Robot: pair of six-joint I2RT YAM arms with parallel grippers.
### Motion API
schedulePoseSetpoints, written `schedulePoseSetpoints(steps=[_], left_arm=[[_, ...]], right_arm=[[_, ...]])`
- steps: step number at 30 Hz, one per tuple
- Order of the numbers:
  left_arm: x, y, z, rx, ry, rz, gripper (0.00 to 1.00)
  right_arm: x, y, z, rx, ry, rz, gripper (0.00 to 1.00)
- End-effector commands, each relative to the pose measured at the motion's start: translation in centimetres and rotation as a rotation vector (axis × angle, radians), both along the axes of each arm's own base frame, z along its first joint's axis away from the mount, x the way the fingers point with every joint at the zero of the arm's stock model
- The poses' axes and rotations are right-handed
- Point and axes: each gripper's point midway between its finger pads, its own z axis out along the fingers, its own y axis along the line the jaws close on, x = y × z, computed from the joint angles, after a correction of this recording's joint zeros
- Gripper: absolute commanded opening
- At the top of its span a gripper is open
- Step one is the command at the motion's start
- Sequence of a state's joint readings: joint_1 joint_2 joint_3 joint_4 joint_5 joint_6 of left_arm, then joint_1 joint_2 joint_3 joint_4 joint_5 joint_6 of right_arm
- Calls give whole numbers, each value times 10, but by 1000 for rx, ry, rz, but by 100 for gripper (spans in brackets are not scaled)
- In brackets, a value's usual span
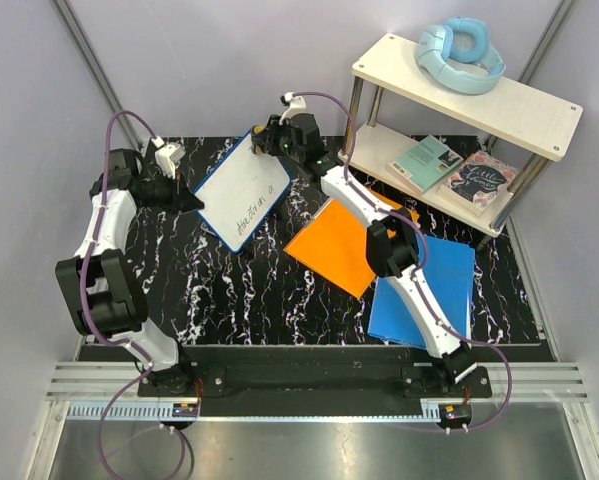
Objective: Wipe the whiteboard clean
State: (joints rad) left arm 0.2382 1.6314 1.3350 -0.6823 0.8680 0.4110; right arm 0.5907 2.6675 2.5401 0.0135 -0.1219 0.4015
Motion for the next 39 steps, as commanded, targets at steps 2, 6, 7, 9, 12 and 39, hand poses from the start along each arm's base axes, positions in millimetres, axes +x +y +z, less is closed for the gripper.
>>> schedulePoseSetpoints(steps=[2, 6, 7, 9, 12, 39], left_arm=[[6, 12, -19, 224, -108, -108, 0], [7, 13, -18, 229, -109, -103, 0], [7, 13, -17, 231, -111, -102, 0], [7, 14, -17, 232, -111, -101, 0], [7, 14, -16, 237, -117, -101, 0], [9, 12, -23, 206, -78, -89, 0]], right_arm=[[-49, 54, 85, 138, -192, 209, 0], [-45, 52, 78, 146, -171, 189, 0], [-39, 48, 74, 143, -159, 147, 0], [-27, 37, 63, 131, -118, 69, 0], [-8, 13, 52, 149, -82, -54, 0], [-78, -18, -88, 86, 311, 9, 0]])
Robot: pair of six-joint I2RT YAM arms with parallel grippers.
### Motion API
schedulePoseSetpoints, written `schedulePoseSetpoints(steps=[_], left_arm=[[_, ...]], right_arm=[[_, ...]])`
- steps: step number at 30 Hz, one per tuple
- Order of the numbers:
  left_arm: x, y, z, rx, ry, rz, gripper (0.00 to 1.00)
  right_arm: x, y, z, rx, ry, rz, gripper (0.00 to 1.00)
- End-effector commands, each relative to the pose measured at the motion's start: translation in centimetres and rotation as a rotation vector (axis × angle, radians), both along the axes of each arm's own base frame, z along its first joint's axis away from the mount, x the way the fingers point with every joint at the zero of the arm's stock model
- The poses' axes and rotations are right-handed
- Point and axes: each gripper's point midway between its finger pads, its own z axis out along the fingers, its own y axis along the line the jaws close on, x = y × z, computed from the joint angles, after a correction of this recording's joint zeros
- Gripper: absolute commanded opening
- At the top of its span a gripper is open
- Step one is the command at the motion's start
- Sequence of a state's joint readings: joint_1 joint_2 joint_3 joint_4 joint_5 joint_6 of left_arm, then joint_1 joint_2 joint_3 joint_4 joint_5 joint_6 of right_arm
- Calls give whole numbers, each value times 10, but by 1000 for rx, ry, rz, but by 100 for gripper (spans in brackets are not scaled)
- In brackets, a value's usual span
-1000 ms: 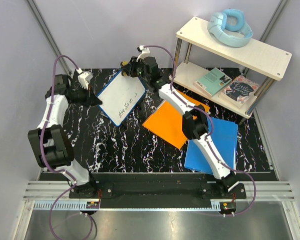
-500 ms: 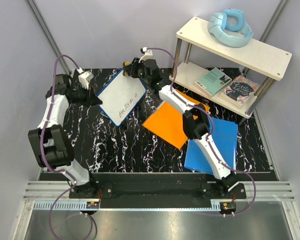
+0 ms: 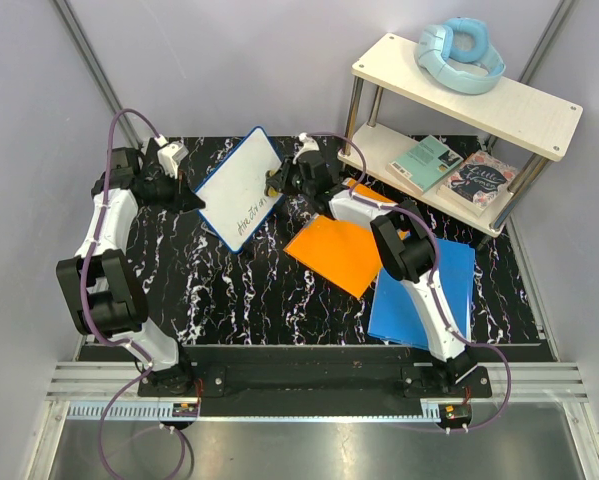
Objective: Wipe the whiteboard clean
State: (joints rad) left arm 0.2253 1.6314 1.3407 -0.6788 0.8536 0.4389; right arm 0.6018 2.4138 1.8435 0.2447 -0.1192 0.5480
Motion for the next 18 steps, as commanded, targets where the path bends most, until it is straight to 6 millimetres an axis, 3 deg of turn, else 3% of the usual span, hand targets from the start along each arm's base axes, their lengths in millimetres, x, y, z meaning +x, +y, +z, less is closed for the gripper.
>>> schedulePoseSetpoints(steps=[1, 6, 9, 11, 17, 18], left_arm=[[6, 14, -23, 179, -57, -69, 0], [5, 15, -25, 194, -57, -70, 0], [4, 16, -24, 198, -61, -70, 0], [4, 16, -24, 196, -61, -71, 0], [2, 15, -25, 198, -61, -74, 0], [3, 16, -25, 202, -66, -75, 0]], right_arm=[[-14, 10, 11, 105, 39, 17, 0], [0, 1, 2, 208, 90, -72, 0], [7, -18, -14, 208, 116, -177, 0], [10, -24, -7, 233, 105, -217, 0], [17, -44, -27, 231, 118, -316, 0], [21, -43, -20, 249, 104, -308, 0]])
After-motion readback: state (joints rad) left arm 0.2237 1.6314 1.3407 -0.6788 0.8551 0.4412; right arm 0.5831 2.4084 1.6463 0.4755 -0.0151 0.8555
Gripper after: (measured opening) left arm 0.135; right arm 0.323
